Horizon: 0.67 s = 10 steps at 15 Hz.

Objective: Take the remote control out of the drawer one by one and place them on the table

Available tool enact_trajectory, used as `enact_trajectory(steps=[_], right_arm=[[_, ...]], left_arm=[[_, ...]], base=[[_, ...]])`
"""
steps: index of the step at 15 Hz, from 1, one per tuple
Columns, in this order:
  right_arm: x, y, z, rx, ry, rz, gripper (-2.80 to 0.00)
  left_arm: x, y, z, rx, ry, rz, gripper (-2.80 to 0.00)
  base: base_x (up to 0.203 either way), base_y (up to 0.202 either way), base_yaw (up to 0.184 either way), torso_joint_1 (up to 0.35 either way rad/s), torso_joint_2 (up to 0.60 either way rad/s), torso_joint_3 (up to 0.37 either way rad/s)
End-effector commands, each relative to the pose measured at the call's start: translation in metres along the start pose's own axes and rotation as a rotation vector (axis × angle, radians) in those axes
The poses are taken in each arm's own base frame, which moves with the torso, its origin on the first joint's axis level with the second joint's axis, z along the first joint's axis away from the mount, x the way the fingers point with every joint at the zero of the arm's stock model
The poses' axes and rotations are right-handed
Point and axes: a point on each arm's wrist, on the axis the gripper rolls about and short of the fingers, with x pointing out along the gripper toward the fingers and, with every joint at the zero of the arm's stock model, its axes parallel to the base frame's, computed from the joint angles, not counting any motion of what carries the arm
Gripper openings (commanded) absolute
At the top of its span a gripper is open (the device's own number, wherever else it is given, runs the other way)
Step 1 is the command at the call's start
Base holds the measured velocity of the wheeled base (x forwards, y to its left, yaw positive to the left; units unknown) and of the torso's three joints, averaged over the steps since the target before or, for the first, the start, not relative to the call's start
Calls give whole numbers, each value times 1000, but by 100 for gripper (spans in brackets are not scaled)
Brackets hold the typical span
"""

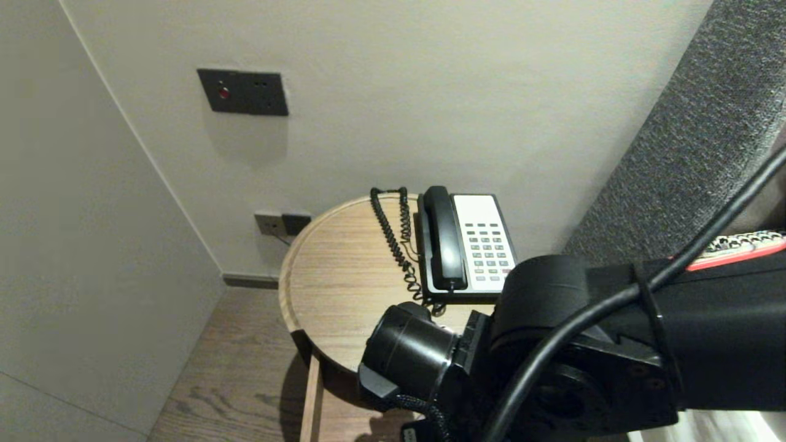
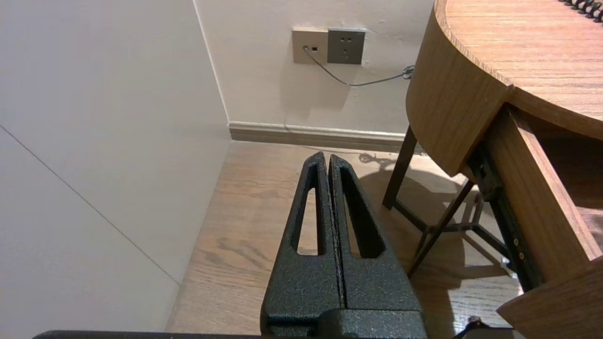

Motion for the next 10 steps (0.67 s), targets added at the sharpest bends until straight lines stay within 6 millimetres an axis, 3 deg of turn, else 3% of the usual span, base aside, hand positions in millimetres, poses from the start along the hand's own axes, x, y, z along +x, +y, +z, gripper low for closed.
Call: enact_trajectory(steps=[1,5,10], right_arm=[[-22,-18,3,30,-41,26,-280],[-49,-26,24,35,-128,77,-280],[-77,-18,47,4,-169,94,-280]], left_arm=[[0,0,0,0,-4,1,-280],[0,0,0,0,-4,1,-280],[0,0,0,0,-3,1,-280]], base=[[0,0,0,0,0,0],[0,0,0,0,0,0],[0,0,0,0,0,0]])
